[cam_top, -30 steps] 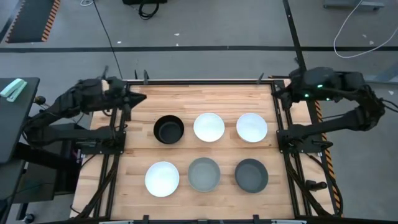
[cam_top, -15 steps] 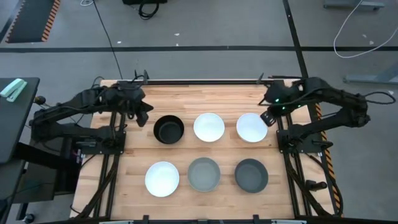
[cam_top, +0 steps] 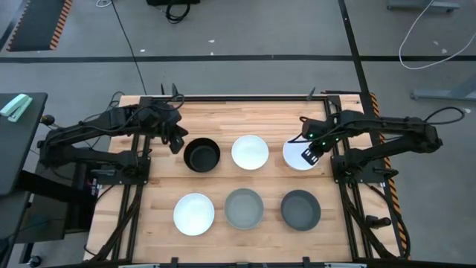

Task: Nest bowls inside each other
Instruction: Stack the top right white bowl on top of the top white bowl

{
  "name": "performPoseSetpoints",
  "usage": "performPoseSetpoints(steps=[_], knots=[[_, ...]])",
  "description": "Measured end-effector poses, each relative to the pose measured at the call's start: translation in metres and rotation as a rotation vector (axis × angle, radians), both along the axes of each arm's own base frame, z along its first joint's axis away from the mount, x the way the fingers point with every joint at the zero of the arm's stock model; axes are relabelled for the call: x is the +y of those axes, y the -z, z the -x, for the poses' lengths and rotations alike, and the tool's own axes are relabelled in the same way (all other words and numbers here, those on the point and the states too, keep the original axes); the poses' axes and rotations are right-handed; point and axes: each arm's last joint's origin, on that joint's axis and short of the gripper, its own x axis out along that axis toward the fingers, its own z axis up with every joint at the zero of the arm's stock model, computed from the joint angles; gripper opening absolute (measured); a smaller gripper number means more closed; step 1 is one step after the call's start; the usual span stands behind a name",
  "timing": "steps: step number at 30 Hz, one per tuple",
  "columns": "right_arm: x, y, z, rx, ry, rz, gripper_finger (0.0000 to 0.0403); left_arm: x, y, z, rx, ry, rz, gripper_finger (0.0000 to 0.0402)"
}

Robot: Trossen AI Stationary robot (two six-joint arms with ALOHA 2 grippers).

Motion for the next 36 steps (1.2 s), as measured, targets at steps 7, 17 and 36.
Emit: performPoseSetpoints(steps=[7, 17, 36], knots=[[-0.014, 0.027, 0.000, 0.016, 0.085, -0.006, 0.0088, 0.001, 0.002, -0.005, 0.001, -0.008, 0.008, 0.0037], [-0.049, 0.036, 0.012, 0.004, 0.171, 0.021, 0.0100, 0.003, 0.005, -0.013, 0.003, -0.006, 0.023, 0.0033], [-0.098, 0.067, 0.007, 0.081, 0.157, -0.059, 0.0098, 0.005, 0.007, -0.019, -0.011, -0.009, 0.045, 0.0033]])
